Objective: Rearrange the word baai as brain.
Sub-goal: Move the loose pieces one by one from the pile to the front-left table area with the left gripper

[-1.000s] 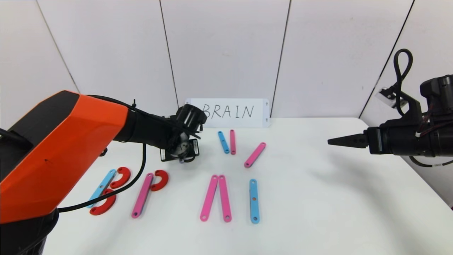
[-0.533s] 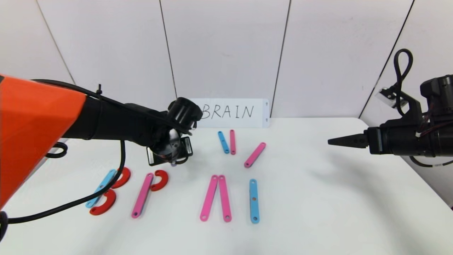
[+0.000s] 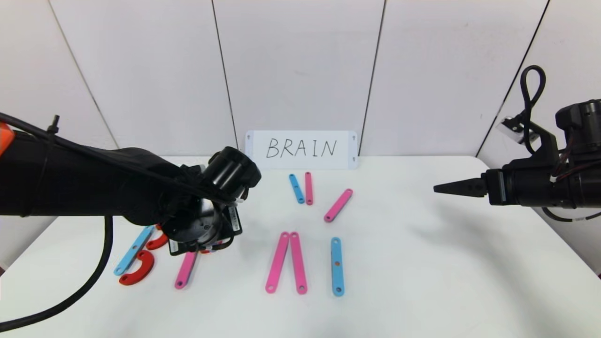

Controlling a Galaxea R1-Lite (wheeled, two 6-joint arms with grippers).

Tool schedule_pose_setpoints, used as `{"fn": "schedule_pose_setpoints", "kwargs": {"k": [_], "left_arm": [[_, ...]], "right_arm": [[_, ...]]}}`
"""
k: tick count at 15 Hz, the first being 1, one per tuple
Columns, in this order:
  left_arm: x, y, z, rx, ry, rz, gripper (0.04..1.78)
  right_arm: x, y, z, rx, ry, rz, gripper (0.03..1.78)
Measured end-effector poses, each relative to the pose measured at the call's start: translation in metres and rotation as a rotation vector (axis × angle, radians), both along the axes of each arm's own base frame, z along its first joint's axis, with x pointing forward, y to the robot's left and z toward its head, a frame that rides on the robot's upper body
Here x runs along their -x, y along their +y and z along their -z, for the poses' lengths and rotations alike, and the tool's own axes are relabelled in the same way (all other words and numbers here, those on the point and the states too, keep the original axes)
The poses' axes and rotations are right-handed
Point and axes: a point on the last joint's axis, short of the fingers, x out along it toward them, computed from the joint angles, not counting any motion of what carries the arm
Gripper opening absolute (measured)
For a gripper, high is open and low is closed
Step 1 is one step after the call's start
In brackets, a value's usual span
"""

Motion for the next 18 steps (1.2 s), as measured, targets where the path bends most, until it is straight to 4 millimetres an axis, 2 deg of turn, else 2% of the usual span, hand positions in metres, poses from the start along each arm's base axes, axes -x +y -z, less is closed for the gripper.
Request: {"fn": "schedule_pose_setpoints", "kwargs": {"k": [4, 7, 11, 18], "left_arm": [[0.017, 0.006, 0.012, -0.008, 0.028, -0.038, 0.27], [0.022, 0.008, 0.025, -0.002, 0.052, -0.093, 0.27], [0.020, 0.004, 0.041, 0.011, 0.074, -0.157, 0.27], [0.016, -0.002, 0.048, 0.025, 0.075, -0.176, 0.27]], "right_arm": [[0.000, 0.001, 0.001, 0.002, 0.004, -0.002, 1.73], [-0.001, 0.003, 0.003, 0.003, 0.010, -0.006, 1.73], [-0.002, 0.004, 0.005, 0.005, 0.016, -0.009, 1.73], [-0.003, 0.004, 0.006, 0.006, 0.021, -0.011, 1.73]]}}
